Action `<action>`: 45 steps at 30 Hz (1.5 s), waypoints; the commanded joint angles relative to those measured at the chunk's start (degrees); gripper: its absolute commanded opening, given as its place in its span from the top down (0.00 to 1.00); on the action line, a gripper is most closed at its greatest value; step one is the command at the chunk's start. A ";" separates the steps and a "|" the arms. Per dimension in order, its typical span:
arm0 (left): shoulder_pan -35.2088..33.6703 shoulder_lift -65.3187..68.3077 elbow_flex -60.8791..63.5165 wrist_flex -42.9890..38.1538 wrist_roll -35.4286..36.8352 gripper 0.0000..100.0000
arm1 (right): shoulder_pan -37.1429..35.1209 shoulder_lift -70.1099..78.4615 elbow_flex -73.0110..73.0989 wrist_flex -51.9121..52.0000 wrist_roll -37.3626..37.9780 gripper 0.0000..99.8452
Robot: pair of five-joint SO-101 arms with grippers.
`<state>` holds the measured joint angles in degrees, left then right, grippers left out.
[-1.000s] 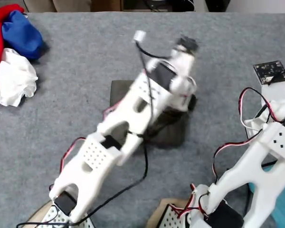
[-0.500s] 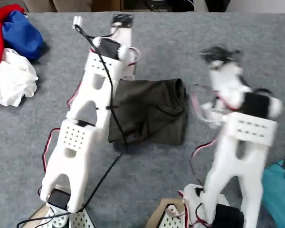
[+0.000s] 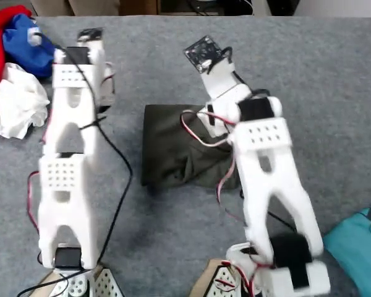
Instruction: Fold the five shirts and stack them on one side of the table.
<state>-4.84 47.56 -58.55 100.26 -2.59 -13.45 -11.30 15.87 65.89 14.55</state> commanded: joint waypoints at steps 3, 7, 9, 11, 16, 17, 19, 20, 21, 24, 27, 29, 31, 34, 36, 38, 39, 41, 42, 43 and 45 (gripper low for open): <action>-2.20 -14.99 19.78 0.44 -3.69 0.98 | -0.04 5.67 -6.29 2.81 -0.62 0.97; -0.26 -16.92 22.68 0.44 -3.87 0.98 | 0.22 6.55 -6.73 2.81 -0.26 0.97; -1.23 -17.36 22.95 0.44 -4.22 0.98 | 0.48 6.55 -6.64 2.81 -0.18 0.97; -3.78 -17.63 22.95 0.53 -4.13 0.98 | 1.10 6.81 -6.46 2.90 -0.18 0.97; -7.47 -17.10 24.00 0.53 -3.78 0.98 | 1.01 6.99 -6.20 4.84 -0.26 0.97; -7.38 -17.10 24.79 0.53 -3.78 0.98 | 1.01 6.99 -5.58 5.01 -0.26 0.97; -6.68 -17.10 26.46 0.53 -3.69 0.98 | 0.92 6.99 -4.53 5.19 -0.26 0.97; -6.33 -17.10 27.43 0.53 -3.16 0.98 | 0.92 6.99 -3.91 5.19 -0.26 0.97; -6.07 -17.19 28.31 0.53 -2.29 0.98 | 0.92 6.90 -3.38 5.19 -0.26 0.97; -5.89 -17.10 29.71 0.44 0.26 0.98 | 0.92 6.99 -2.07 5.19 -0.18 0.97; -5.71 -17.45 30.07 0.44 3.34 0.98 | 0.84 6.99 -1.36 4.92 -0.18 0.97; -3.96 -17.54 30.07 0.44 4.22 0.98 | 0.84 6.99 -1.36 4.92 -0.18 0.97; -1.85 -17.63 30.33 0.44 4.31 0.98 | 0.75 6.99 -1.54 4.84 -0.18 0.97; -0.09 -17.54 30.68 0.44 5.27 0.98 | -0.92 7.08 -1.54 3.16 -0.18 0.97; 0.09 -17.45 30.68 0.44 6.51 0.98 | -2.59 7.08 -1.54 0.88 -0.18 0.97; 0.09 -17.19 30.51 0.44 6.68 0.98 | -4.26 7.34 -1.54 -1.85 -0.18 0.97; 0.00 -17.10 30.42 0.44 6.68 0.98 | -5.05 8.04 -1.54 -3.08 -0.18 0.97; -0.26 -17.01 30.59 0.00 6.68 0.98 | -6.20 10.42 -2.15 -4.84 -0.35 0.97; -0.35 -17.01 30.77 -0.35 6.68 0.98 | -6.37 12.18 -2.86 -5.27 -0.53 0.97; -0.44 -17.01 30.95 -0.53 6.68 0.98 | -6.46 14.29 -3.91 -5.36 -0.53 0.97; -0.35 -17.45 31.21 -0.70 6.68 0.98 | -6.55 18.68 -6.90 -5.27 -0.62 0.97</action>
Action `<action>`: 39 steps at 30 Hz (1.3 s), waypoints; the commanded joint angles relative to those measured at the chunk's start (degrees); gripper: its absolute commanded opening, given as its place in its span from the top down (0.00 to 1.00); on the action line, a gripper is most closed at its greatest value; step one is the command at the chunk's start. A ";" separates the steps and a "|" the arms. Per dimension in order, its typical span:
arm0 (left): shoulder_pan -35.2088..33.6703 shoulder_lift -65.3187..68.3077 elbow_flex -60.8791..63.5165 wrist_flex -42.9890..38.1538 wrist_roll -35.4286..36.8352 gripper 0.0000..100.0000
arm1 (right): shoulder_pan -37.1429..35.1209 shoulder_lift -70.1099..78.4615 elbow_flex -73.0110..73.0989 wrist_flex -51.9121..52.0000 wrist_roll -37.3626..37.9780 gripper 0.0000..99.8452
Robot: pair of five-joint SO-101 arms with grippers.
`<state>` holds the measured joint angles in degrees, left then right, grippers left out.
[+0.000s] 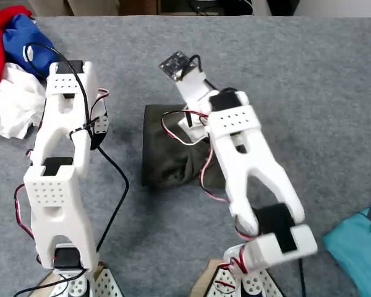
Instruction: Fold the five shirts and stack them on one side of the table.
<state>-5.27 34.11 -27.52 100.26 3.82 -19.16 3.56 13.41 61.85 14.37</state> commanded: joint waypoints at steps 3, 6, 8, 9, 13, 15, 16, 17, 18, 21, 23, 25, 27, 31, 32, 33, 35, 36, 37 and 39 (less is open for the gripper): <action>0.35 -4.00 -0.09 -0.70 0.26 0.98 | -0.84 10.15 -9.63 0.26 -0.44 0.97; 0.44 -3.65 -0.18 -0.70 0.26 0.98 | -0.92 14.37 -15.87 7.56 -0.44 0.97; 0.35 -3.65 0.09 -0.79 0.26 0.98 | -0.92 16.22 -20.35 14.95 -0.44 0.97; 0.35 -3.65 0.09 -0.79 0.26 0.98 | -0.92 17.10 -22.55 18.73 -0.44 0.97; 0.44 -3.65 -0.44 -0.79 0.18 0.98 | -0.84 19.38 -29.49 30.95 -0.09 0.97; 0.44 -3.65 -0.44 -0.79 0.18 0.98 | -0.66 20.35 -31.43 35.34 -0.09 0.97; 0.35 -3.65 -0.35 -0.79 0.18 0.98 | -0.66 20.79 -31.78 37.01 -0.09 0.97; 0.26 -3.56 -0.35 -0.79 0.18 0.98 | -0.66 21.05 -31.87 38.42 -0.09 0.97; 0.18 -3.56 -0.35 -0.79 0.18 0.98 | -0.66 21.23 -31.60 39.38 -0.09 0.97; 0.09 -3.56 -0.35 -0.79 0.18 0.98 | -0.66 21.14 -29.05 40.18 -0.09 0.97; 0.09 -3.56 -0.35 -0.79 0.18 0.98 | -0.66 21.14 -26.68 40.18 -0.09 0.97; 0.09 -3.56 -0.35 -0.79 0.18 0.98 | -0.57 21.14 -23.96 40.18 -0.09 0.97; 0.09 -3.56 -0.35 -0.79 0.18 0.98 | -0.57 21.14 -21.32 40.18 -0.09 0.97; 0.53 -3.56 -0.35 -0.79 0.18 0.98 | -0.48 21.14 -17.01 40.26 -0.18 0.97; 0.70 -3.56 -0.35 -0.79 0.18 0.98 | -0.40 21.14 -16.31 40.26 -0.09 0.97; 1.23 -3.56 -0.35 -0.79 0.18 0.98 | 0.04 21.14 -15.78 40.26 -0.18 0.97; 1.76 -3.56 -0.35 -0.79 0.18 0.98 | 1.36 21.05 -15.25 40.26 -0.35 0.97; 1.85 -3.56 -0.35 -0.79 0.18 0.98 | 2.51 21.05 -14.99 40.26 -0.35 0.97; 1.85 -3.56 -0.35 -0.79 0.18 0.98 | 3.65 20.70 -14.64 40.26 -0.35 0.97; 1.85 -3.56 -0.44 -0.79 0.18 0.98 | 6.20 19.21 -13.49 40.26 -0.09 0.97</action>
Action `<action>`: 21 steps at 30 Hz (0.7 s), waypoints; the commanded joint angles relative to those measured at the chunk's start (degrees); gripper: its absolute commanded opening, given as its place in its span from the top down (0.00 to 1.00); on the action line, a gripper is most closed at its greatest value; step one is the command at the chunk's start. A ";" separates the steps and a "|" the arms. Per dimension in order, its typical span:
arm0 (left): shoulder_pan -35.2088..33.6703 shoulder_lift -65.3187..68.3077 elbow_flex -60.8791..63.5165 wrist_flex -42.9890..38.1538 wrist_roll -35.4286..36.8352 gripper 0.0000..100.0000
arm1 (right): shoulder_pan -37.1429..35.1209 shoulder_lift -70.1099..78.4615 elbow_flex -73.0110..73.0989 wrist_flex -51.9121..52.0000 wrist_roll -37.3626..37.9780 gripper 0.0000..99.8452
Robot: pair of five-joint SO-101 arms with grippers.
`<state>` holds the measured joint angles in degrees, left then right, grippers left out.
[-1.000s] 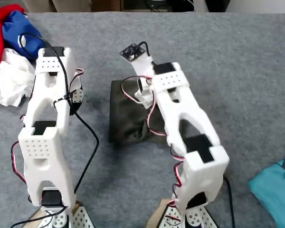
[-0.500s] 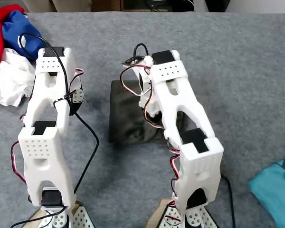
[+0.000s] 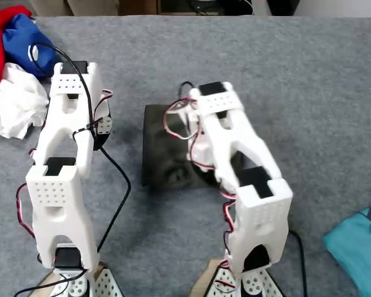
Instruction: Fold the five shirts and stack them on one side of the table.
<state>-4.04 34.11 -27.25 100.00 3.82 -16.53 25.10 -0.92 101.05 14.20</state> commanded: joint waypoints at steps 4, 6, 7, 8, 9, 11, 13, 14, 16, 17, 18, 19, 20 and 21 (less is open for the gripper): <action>1.05 -3.91 -0.79 -0.62 -2.99 0.98 | 6.81 -6.81 4.26 1.05 0.26 0.97; 1.32 -3.82 -2.29 -2.11 -5.98 0.98 | 7.60 -8.84 6.20 0.97 0.26 0.97; 0.88 -3.65 -3.69 -2.46 -7.74 0.98 | 8.22 -9.45 6.81 0.97 0.26 0.97; 0.79 -3.65 -5.19 -2.37 -8.88 0.98 | 8.84 -10.15 7.16 0.97 0.26 0.97; 0.88 -3.65 -6.68 -2.37 -9.49 0.98 | 9.45 -10.95 7.25 0.97 0.09 0.97; 0.97 -4.00 -9.76 -2.29 -10.37 0.98 | 11.03 -13.05 6.90 0.97 -0.26 0.97; 0.97 -4.00 -13.19 -2.20 -12.13 0.98 | 12.70 -17.10 6.20 0.97 -0.26 0.97; 0.97 -4.00 -14.42 -2.11 -13.01 0.98 | 13.76 -19.65 5.93 0.97 -0.26 0.97; 0.88 -4.00 -16.62 -2.11 -14.42 0.98 | 15.52 -24.40 4.09 0.62 -0.26 0.97; 0.88 -3.91 -17.14 -2.11 -14.86 0.98 | 16.13 -26.59 3.03 0.00 -0.26 0.97; 0.88 -3.91 -17.58 -2.11 -15.21 0.98 | 16.48 -28.26 2.07 -0.97 -0.18 0.97; 0.97 -3.82 -17.85 -2.11 -15.12 0.98 | 16.57 -29.32 1.19 -2.02 -0.26 0.97; 1.41 -3.82 -17.85 -2.11 -15.03 0.98 | 16.40 -29.67 0.40 -2.99 -0.26 0.97; 2.55 -4.00 -17.58 -2.11 -15.03 0.98 | 16.40 -29.49 -0.31 -4.40 -0.26 0.97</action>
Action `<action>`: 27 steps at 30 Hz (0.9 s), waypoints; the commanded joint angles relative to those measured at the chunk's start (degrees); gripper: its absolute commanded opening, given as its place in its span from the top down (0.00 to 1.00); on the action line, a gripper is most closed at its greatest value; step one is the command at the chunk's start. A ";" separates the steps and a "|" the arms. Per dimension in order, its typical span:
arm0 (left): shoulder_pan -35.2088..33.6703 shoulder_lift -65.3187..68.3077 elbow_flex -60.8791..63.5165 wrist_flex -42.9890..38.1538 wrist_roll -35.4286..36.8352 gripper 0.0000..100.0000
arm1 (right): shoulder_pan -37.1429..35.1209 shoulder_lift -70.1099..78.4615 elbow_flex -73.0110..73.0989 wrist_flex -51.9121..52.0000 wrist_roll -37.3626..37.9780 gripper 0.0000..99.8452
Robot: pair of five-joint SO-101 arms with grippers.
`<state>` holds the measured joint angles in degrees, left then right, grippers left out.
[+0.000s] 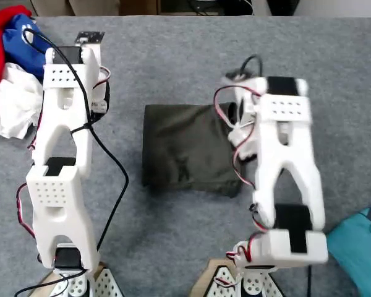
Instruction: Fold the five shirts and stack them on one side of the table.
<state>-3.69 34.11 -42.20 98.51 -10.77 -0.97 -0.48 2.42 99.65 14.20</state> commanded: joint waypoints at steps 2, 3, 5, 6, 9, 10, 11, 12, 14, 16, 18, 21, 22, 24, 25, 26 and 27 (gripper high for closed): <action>4.48 -4.00 -2.90 0.44 -0.35 0.98 | 0.84 -2.33 -4.44 -7.30 -0.26 0.97; 6.15 -4.00 -2.90 1.05 0.00 0.98 | 0.84 -0.92 -4.79 -9.41 -0.26 0.97; 9.23 -4.09 -2.99 1.05 2.37 0.98 | 0.66 2.42 -5.85 -12.92 -0.26 0.97; 10.55 -4.09 -3.52 1.05 3.43 0.98 | 0.22 4.53 -6.73 -14.24 -0.26 0.97; 13.54 -3.47 -7.30 0.88 5.89 0.98 | -1.01 11.30 -11.38 -16.09 -0.35 0.97; 14.24 -3.12 -8.18 0.18 6.24 0.98 | -1.27 13.85 -13.41 -16.18 -0.35 0.97; 14.59 -2.42 -8.70 -1.14 6.33 0.98 | -1.45 16.31 -15.87 -16.09 -0.35 0.97; 15.03 -1.63 -9.14 -2.64 6.42 0.98 | -1.54 18.77 -18.33 -15.82 -0.35 0.97; 15.82 -0.75 -9.14 -5.89 7.38 0.98 | -1.71 22.73 -23.87 -13.54 -0.97 0.97; 16.44 -0.13 -9.14 -7.21 8.00 0.98 | -2.42 25.10 -31.16 -8.44 -3.16 0.97; 16.62 0.04 -9.14 -7.30 7.91 0.98 | -3.30 26.24 -38.73 -2.46 -3.96 0.97; 16.44 0.40 -9.14 -7.38 7.91 0.98 | -5.58 27.47 -46.73 2.37 -3.96 0.97; 16.35 0.48 -9.14 -7.38 7.91 0.98 | -6.37 27.74 -47.08 2.37 -3.96 0.97; 16.44 0.22 -8.88 -7.12 8.18 0.98 | -7.96 29.05 -47.08 2.29 -3.96 0.97; 16.44 -0.04 -8.70 -7.12 8.97 0.98 | -8.75 30.02 -46.90 2.29 -3.96 0.97; 16.35 -0.04 -8.97 -7.12 9.85 0.98 | -9.36 31.16 -46.55 2.29 -3.96 0.97; 16.26 -0.04 -9.14 -7.12 10.29 0.98 | -9.80 32.40 -46.20 1.76 -3.96 0.97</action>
<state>12.40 35.08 -48.53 92.09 -2.07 -8.88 30.46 -41.63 101.05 10.77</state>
